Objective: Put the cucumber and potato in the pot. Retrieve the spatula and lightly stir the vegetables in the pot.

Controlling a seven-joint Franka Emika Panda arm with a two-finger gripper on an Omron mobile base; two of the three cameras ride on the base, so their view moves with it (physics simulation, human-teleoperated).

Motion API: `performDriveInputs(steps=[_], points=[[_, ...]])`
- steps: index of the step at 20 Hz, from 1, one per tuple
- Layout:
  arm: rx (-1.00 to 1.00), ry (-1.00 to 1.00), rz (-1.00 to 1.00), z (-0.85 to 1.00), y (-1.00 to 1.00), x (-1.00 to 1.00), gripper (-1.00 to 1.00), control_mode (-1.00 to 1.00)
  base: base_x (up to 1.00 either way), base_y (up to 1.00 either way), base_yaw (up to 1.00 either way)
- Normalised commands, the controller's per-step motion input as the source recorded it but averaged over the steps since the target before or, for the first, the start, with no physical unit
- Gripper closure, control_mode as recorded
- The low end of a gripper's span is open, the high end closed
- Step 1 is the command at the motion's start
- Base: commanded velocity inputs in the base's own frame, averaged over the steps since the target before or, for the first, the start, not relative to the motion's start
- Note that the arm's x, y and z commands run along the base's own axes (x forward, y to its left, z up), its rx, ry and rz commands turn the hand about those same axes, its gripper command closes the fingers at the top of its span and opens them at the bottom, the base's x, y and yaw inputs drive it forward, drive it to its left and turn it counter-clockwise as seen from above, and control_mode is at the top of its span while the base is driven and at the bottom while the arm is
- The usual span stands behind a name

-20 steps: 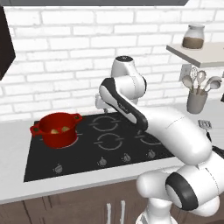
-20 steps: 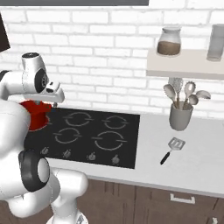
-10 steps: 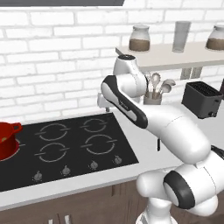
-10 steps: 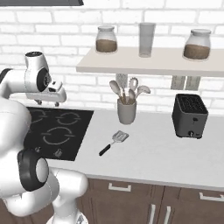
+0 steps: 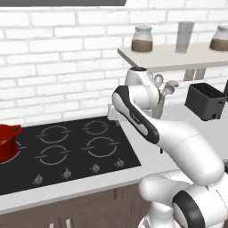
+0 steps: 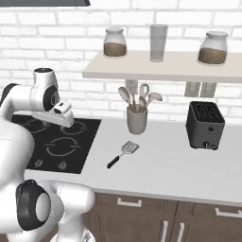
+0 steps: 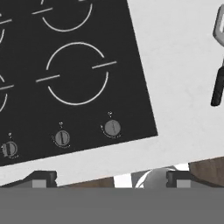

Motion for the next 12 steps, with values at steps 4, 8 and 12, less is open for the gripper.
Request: performDriveInputs(steps=[4,8,12], points=[[0.04,0.34,-0.27,-0.30,-0.87,-0.19,-1.00,-1.00,0.00,0.00,0.00],[0.06,0.21,-0.22,-0.46,-0.94,0.09,-1.00,-1.00,0.00,0.00,0.00],[0.00,0.18,-0.19,-0.53,-0.92,0.06,-1.00,-1.00,0.00,0.00,0.00]])
